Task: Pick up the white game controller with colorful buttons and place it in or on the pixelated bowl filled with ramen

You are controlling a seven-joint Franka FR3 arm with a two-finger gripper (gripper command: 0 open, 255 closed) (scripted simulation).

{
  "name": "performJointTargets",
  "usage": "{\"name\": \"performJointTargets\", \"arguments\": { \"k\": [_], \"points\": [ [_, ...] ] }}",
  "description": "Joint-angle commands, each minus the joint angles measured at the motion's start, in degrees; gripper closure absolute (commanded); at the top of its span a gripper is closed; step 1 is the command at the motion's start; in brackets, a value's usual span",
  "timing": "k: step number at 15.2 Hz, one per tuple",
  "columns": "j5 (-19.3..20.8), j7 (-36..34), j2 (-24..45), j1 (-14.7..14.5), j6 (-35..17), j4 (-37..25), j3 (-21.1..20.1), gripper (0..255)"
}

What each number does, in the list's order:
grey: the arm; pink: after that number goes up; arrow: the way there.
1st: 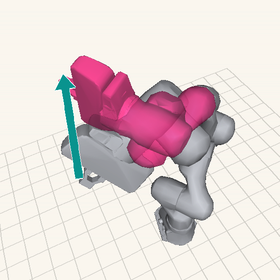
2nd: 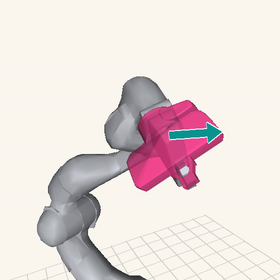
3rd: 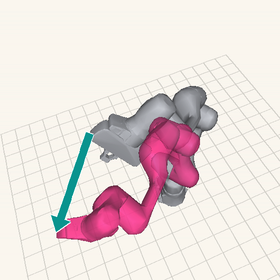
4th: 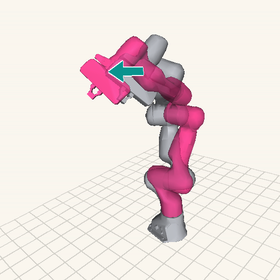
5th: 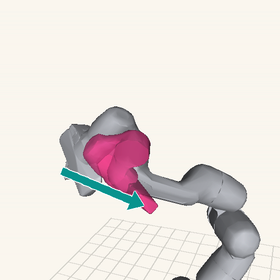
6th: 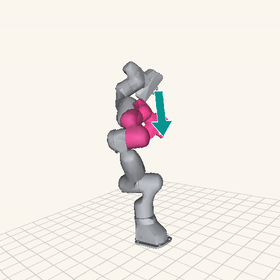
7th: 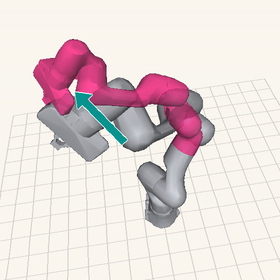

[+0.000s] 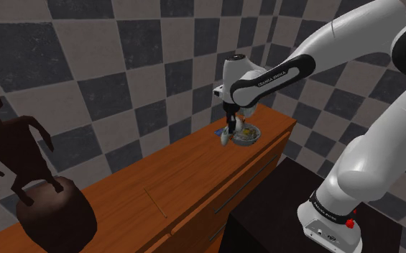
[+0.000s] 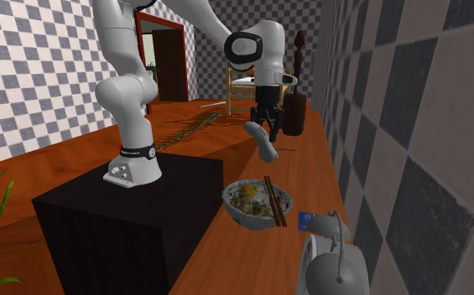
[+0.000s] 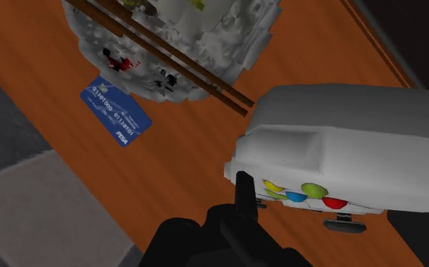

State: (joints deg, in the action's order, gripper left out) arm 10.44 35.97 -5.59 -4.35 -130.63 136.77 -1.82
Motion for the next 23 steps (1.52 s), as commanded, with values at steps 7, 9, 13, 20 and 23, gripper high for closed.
{"name": "performJointTargets", "arguments": {
  "k": [7, 9, 13, 20, 23],
  "points": [
    [0.9, 11.9, 0.7, 5.7, -1.8, -0.7, 6.9, 255],
    [0.9, 15.0, 1.4, 7.1, -2.1, -1.5, 8.5, 255],
    [0.5, 20.8, 3.4, 9.7, -2.7, -3.7, 11.5, 255],
    [0.6, 20.2, 7.0, 9.9, -8.2, -1.8, 11.7, 255],
    [0.7, 20.0, 8.7, 9.9, -10.5, -1.2, 11.7, 255]
  ]
}}
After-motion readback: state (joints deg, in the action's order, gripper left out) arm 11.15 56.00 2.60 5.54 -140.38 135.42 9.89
